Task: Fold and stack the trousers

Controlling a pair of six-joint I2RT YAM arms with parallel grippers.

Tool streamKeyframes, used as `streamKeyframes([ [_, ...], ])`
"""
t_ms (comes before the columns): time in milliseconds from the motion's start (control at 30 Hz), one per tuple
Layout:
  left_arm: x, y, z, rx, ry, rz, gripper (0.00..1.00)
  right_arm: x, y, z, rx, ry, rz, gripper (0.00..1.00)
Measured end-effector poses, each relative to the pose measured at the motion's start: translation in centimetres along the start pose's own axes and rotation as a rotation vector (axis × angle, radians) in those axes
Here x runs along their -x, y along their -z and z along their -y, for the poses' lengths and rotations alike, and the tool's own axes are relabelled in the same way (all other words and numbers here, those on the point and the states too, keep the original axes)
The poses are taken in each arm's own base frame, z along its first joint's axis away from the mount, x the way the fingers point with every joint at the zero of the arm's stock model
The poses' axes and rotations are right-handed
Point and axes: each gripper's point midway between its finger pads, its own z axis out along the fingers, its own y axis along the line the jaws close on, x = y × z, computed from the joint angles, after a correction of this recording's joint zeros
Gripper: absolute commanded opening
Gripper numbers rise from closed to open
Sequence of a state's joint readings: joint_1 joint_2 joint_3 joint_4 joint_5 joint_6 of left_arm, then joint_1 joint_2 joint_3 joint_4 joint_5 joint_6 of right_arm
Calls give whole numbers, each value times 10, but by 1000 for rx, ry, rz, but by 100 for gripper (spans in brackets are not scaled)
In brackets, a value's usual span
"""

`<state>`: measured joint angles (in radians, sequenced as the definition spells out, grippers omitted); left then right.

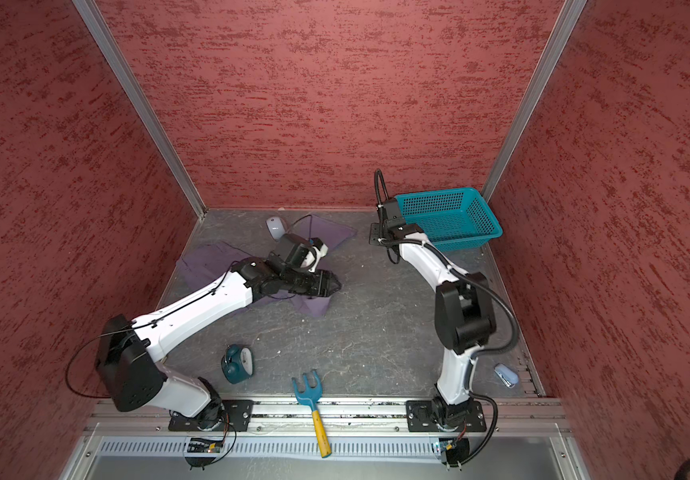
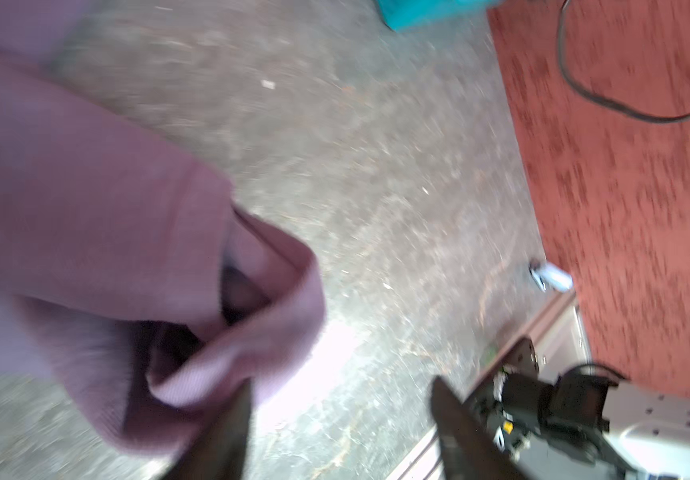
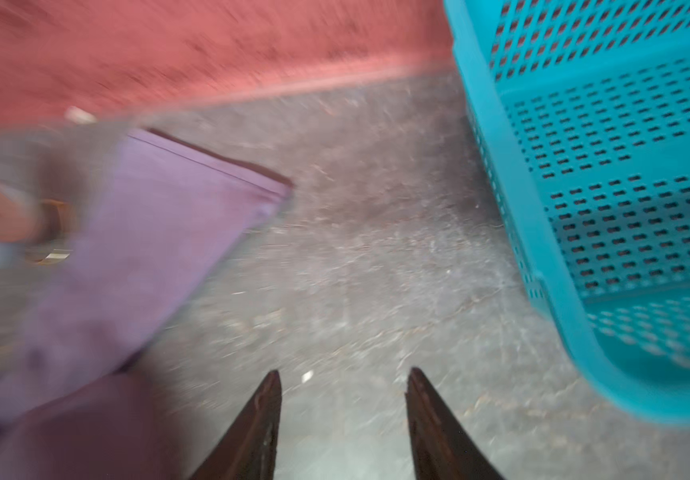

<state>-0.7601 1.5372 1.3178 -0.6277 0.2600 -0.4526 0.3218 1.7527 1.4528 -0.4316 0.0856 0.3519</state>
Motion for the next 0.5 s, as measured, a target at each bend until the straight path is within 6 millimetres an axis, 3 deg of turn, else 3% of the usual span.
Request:
streamKeyframes([
  [100,4,4,24,-30,-72,9,100,4,53,-7,68,-35,108,55],
  [200,21,28,8,18,-64,77,96,-11,80,-11,100,-32,150,57],
  [300,53,75,-51,144,46,217,95,-47,81,-24,129,12,110,59],
  [367,69,117,-106,268,168,329,97,-79,72,-35,141,58,51,61],
  [433,71,151,-160,388,294,404,100,-106,61,-46,150,105,-9,62],
  [500,62,172,-207,487,413,435,99,-125,49,-61,162,149,-51,64],
])
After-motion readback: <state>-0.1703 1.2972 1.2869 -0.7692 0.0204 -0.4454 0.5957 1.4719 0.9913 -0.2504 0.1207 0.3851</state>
